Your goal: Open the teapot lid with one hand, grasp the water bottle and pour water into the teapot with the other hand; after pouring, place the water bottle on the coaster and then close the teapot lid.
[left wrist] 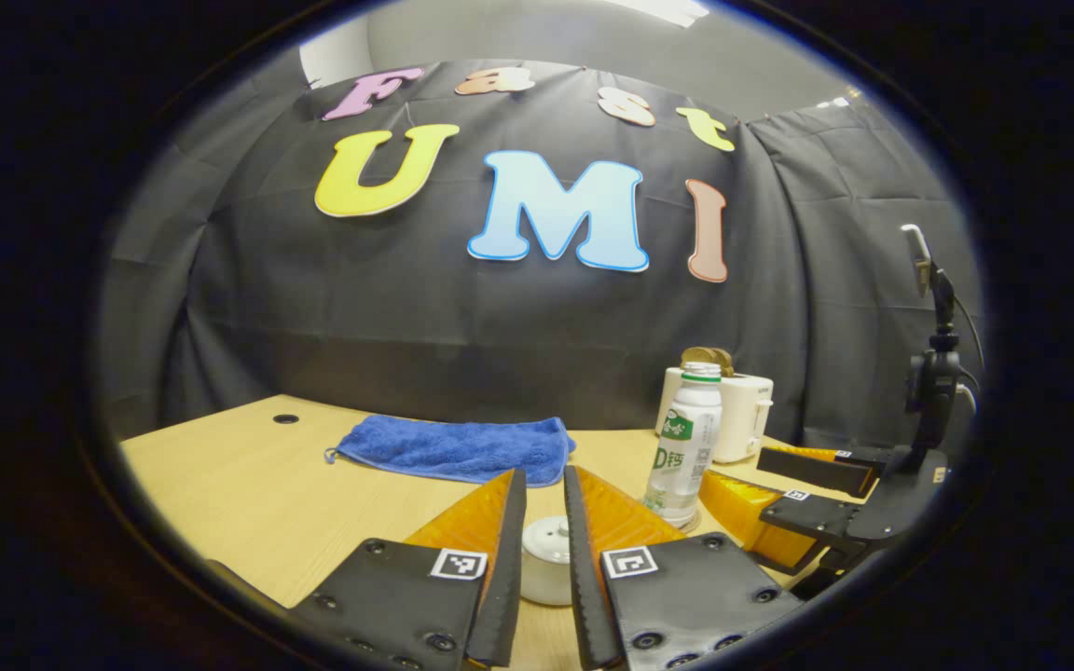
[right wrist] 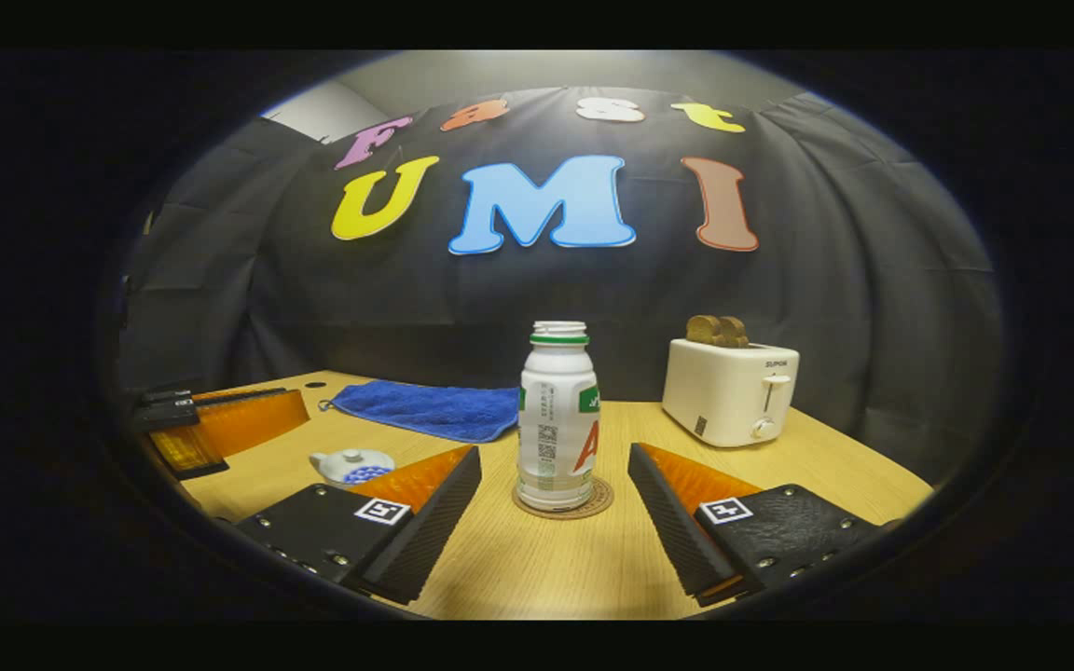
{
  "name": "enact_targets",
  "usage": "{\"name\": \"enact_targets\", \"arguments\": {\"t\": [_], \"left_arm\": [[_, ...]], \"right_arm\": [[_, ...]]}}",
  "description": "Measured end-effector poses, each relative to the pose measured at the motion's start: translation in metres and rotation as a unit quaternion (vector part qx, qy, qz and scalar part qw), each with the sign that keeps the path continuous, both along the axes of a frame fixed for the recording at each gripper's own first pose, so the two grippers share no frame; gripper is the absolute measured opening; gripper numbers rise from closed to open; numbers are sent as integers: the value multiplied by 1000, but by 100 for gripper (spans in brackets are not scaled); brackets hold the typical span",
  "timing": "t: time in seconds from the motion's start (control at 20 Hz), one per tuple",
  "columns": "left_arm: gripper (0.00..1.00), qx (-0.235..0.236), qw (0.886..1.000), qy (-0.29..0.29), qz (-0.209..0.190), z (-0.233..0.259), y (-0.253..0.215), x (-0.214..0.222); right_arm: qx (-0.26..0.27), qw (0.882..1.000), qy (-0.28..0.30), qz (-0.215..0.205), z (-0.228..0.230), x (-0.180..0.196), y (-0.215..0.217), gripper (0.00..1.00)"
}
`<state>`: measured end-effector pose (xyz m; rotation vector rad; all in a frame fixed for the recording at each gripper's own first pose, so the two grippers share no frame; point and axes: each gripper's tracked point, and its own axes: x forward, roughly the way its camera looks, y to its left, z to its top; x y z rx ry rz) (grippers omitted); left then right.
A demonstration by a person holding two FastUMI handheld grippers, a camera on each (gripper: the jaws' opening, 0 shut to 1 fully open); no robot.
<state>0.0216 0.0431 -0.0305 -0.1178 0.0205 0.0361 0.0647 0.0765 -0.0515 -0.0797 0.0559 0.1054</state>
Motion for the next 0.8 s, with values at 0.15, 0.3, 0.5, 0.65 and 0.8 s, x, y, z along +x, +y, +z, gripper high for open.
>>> {"name": "enact_targets", "arguments": {"t": [0.15, 0.3, 0.5, 0.65, 0.8], "left_arm": [[37, 1, 1000, 3, 2, 0, -3, -22], [37, -2, 1000, 5, 0, -4, -11, -43], [37, -2, 1000, 8, 4, -16, -16, -64], [37, -5, 1000, 6, 7, -21, -20, -75], [31, -10, 1000, 10, 6, -30, -23, -77]], "right_arm": [[2, 1000, -14, -20, 14, -28, -3, 97], [8, 999, -26, -25, 22, -54, 3, 97], [-7, 998, -48, -29, 29, -83, 10, 97], [-3, 998, -64, -26, 30, -99, 19, 97], [-2, 997, -69, -27, 23, -103, 23, 97]]}}
